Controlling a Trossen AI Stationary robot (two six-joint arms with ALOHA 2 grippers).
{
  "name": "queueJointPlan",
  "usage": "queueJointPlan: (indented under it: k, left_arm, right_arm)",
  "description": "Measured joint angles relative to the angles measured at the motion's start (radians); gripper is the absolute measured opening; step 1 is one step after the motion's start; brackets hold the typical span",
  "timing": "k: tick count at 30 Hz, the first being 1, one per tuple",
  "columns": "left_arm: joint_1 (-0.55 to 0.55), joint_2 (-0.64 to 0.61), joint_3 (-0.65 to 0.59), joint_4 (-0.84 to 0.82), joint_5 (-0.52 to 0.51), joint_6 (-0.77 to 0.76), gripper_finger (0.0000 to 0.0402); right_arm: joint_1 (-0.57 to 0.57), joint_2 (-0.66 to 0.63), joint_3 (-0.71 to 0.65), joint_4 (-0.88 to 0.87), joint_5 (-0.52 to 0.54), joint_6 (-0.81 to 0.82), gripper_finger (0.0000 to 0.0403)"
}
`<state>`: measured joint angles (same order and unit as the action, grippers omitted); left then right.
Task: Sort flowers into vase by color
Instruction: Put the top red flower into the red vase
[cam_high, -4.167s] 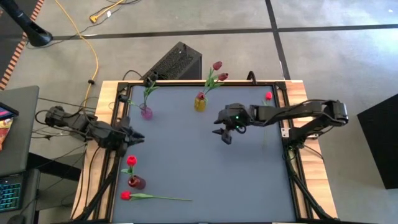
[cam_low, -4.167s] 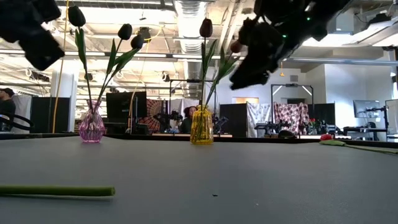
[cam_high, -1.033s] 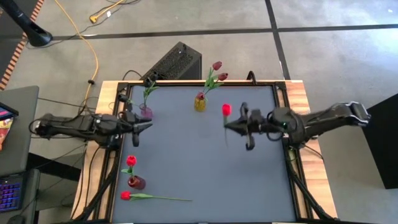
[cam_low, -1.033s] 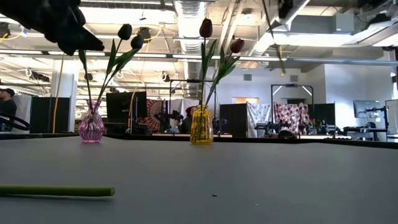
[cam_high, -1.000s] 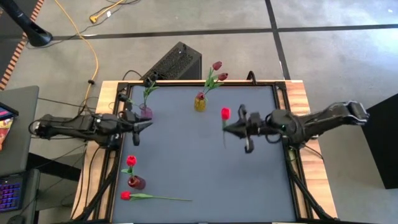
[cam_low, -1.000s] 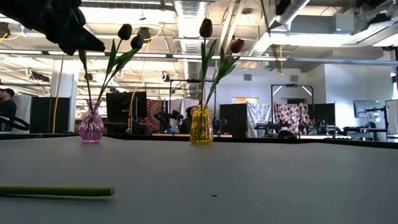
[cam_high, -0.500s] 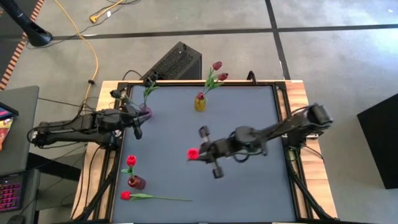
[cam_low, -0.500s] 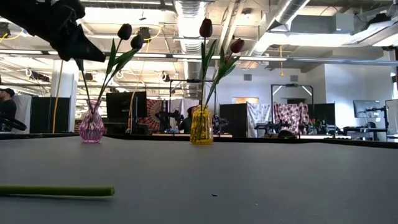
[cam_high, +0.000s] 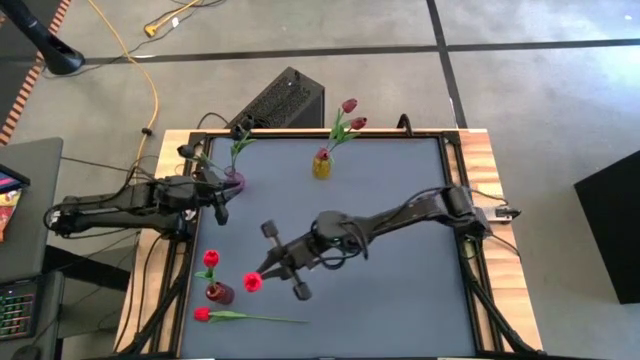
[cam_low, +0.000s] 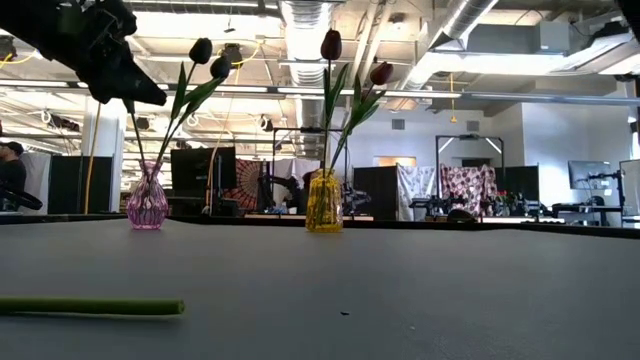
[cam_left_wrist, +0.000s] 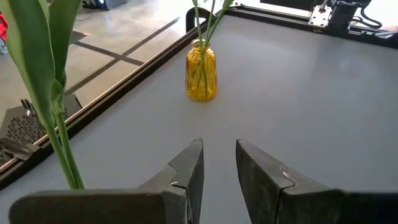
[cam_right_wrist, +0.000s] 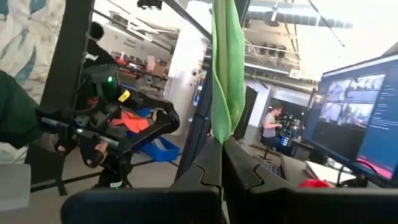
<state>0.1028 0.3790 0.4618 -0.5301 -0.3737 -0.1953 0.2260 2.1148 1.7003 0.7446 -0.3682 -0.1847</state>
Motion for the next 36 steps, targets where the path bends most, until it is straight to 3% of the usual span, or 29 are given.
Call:
queueJointPlan:
  k: [11, 18, 25, 36]
  left_arm:
    - [0.0, 0.0, 0.0, -0.005, 0.003, -0.016, 0.0082]
    - [0.0, 0.0, 0.0, -0.005, 0.037, -0.016, 0.0082]
    - [0.0, 0.0, 0.0, -0.005, 0.037, -0.021, 0.0082]
    - [0.0, 0.0, 0.0, -0.011, 0.038, -0.036, 0.0082]
  right_arm:
    - [0.0, 0.27, 0.346, 0.031, -0.028, 0.012, 0.0024]
    - [0.0, 0.378, 0.489, 0.064, -0.03, 0.06, 0.0024]
    - [0.0, 0.424, 0.56, 0.113, -0.029, 0.064, 0.0024]
    - [0.0, 0.443, 0.564, 0.122, -0.024, 0.056, 0.0024]
